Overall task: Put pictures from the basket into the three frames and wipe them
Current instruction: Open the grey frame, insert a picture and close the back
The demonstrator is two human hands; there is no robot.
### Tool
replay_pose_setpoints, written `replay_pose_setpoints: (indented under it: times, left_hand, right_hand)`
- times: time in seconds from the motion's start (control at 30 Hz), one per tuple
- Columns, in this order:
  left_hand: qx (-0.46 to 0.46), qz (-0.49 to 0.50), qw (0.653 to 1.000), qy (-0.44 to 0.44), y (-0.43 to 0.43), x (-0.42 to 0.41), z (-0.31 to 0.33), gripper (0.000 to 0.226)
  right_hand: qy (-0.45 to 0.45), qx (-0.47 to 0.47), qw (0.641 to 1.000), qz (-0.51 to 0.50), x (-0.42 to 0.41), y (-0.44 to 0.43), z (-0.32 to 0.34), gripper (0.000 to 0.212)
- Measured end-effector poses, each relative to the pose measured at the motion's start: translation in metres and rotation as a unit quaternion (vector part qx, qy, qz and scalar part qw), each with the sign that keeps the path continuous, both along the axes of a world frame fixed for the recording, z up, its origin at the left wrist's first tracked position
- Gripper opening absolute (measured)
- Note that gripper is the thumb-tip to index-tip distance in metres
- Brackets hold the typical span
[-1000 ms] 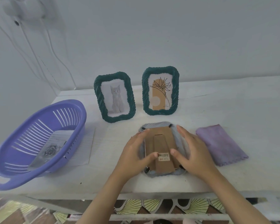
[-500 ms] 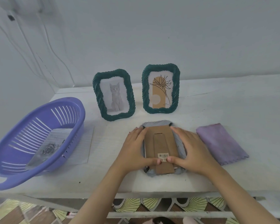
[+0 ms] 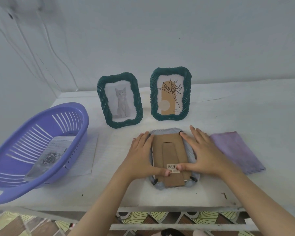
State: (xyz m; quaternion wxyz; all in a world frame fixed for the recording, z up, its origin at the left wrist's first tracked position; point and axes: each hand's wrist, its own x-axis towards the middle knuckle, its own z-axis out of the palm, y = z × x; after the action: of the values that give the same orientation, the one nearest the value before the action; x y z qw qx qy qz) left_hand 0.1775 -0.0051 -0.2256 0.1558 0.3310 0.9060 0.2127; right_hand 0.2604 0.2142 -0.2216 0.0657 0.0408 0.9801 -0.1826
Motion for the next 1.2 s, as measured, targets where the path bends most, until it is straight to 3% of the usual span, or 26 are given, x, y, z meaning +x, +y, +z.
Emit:
replay_pose_setpoints:
  times: [0.13,0.47,0.6,0.8,0.97,1.2]
  left_hand:
    - [0.002,0.008,1.0,-0.014,0.0,-0.002,-0.004,0.135]
    - [-0.095,-0.002,0.995,0.008,0.013,-0.013,0.012,0.137]
    - [0.004,0.008,0.999,0.031,0.006,-0.004,0.006,0.129]
    - [0.22,0.008,0.972,0.083,-0.02,0.031,-0.008,0.063]
    - [0.245,0.028,0.968,0.047,-0.037,0.045,-0.019,0.043]
    - [0.241,0.039,0.97,-0.001,-0.043,0.054,-0.021,0.045]
  right_hand:
    - [-0.045,-0.022,0.999,-0.008,-0.003,-0.001,0.002,0.117]
    - [-0.082,-0.008,0.997,-0.004,-0.009,-0.002,0.006,0.118]
    - [-0.005,-0.057,0.998,-0.021,0.005,-0.005,0.003,0.112]
    - [0.146,-0.159,0.976,-0.008,0.051,-0.018,-0.01,0.072]
    - [0.165,-0.199,0.966,-0.019,0.083,-0.019,-0.02,0.057]
    - [0.171,-0.241,0.955,-0.031,0.085,-0.021,-0.023,0.034]
